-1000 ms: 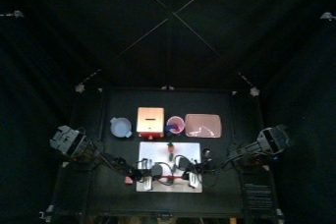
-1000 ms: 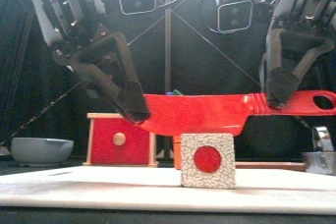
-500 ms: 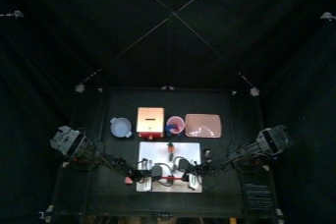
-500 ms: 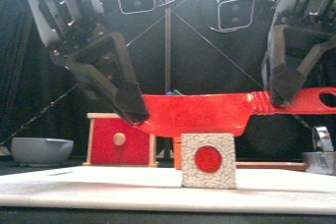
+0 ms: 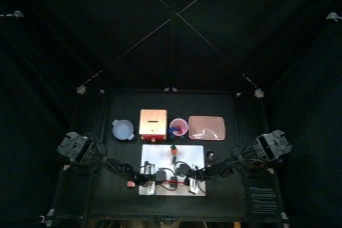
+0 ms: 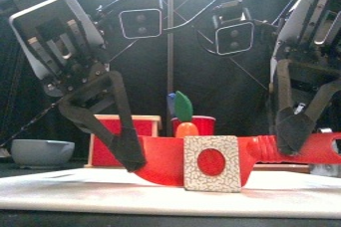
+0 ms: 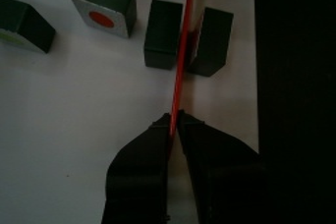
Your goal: Cut sushi
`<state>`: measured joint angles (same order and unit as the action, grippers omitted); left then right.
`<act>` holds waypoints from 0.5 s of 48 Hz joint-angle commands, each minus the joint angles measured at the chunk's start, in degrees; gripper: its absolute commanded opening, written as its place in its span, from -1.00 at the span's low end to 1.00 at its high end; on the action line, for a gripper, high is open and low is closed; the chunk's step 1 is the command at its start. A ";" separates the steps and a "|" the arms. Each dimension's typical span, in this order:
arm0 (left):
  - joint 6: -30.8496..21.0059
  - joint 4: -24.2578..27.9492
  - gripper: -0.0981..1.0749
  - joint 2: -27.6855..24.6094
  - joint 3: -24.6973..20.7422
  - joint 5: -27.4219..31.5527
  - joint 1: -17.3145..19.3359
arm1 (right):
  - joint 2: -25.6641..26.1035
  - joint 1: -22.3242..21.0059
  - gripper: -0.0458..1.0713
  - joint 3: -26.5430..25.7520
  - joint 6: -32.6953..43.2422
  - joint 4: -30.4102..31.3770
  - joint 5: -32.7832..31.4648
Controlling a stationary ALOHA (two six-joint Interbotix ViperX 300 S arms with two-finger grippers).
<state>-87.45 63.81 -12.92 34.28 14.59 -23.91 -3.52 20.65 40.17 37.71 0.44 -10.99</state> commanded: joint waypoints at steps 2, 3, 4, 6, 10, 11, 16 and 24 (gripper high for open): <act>-0.09 -0.97 0.05 -0.44 -0.26 -0.35 0.18 | -0.18 0.97 -0.52 -0.70 0.09 -1.05 0.88; -0.09 -1.14 0.05 -0.53 -0.26 -0.44 0.09 | -0.26 1.05 -0.52 -0.70 0.09 -1.32 0.88; -0.09 -1.41 0.05 -0.53 -0.26 -0.53 0.18 | -0.35 1.14 -0.52 -0.70 0.09 -1.49 0.97; 0.00 -1.67 0.05 -0.35 -0.26 -0.53 0.09 | -0.35 1.41 -0.52 -0.79 0.09 -1.76 0.97; 0.00 -1.93 0.05 0.09 -0.26 -0.53 -0.26 | 0.09 1.76 -0.52 -0.97 0.09 -1.93 0.88; 0.00 -1.93 0.05 0.35 -0.26 -0.53 -0.35 | 0.26 1.85 -0.52 -0.97 0.09 -1.93 0.88; 0.09 -1.93 0.06 1.32 -0.09 0.18 -0.53 | 1.41 1.76 -0.52 -0.79 0.00 -1.67 0.53; 0.35 -1.58 0.08 3.60 0.00 1.32 -0.09 | 4.57 1.49 -0.52 -0.44 0.00 -0.44 -1.49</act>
<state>-87.10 62.14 -11.69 34.37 14.94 -24.26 -2.46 21.80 39.90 37.62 -0.44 -11.25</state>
